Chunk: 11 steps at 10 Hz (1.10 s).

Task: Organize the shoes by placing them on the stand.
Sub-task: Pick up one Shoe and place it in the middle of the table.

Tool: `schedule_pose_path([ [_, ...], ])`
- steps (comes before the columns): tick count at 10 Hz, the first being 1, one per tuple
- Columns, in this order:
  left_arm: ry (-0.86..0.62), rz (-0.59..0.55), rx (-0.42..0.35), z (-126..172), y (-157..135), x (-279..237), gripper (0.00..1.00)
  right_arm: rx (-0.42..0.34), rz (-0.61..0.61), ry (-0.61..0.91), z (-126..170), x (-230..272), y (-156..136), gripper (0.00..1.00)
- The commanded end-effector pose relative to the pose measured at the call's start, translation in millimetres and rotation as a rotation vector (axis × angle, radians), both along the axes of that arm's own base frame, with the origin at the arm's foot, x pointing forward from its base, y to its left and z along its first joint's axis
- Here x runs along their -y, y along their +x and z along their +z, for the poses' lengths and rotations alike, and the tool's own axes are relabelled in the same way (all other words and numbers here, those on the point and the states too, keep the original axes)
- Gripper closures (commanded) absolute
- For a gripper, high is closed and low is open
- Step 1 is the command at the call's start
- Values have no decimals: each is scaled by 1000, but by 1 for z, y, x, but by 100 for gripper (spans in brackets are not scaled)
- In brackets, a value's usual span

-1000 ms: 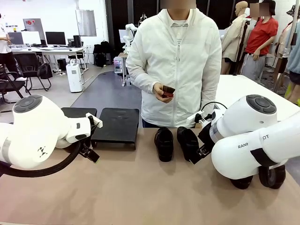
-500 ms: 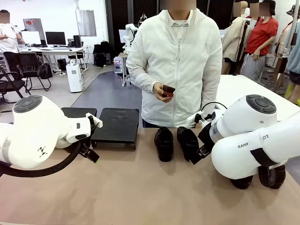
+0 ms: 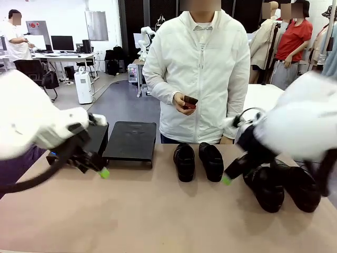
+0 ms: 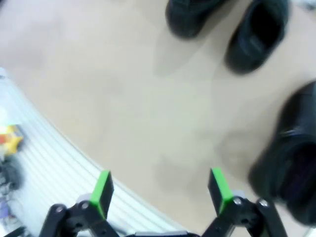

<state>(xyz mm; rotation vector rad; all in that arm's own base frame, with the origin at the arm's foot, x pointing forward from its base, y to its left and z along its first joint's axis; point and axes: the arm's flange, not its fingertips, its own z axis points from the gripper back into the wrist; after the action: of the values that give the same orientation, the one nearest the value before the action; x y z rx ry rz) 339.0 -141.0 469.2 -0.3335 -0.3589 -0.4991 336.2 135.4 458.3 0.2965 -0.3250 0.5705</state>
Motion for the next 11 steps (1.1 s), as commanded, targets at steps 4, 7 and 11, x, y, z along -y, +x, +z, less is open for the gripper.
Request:
schedule_pose_path([
  [4,-262,2,23,106,-107,-151,0,-4,-125,239,98,153,-78,0],
  [7,-412,209,58,107,-139,-238,0,-30,-352,407,90,243,-86,0],
  [11,-410,232,54,108,-149,-250,0,-39,-384,400,85,255,-97,0],
])
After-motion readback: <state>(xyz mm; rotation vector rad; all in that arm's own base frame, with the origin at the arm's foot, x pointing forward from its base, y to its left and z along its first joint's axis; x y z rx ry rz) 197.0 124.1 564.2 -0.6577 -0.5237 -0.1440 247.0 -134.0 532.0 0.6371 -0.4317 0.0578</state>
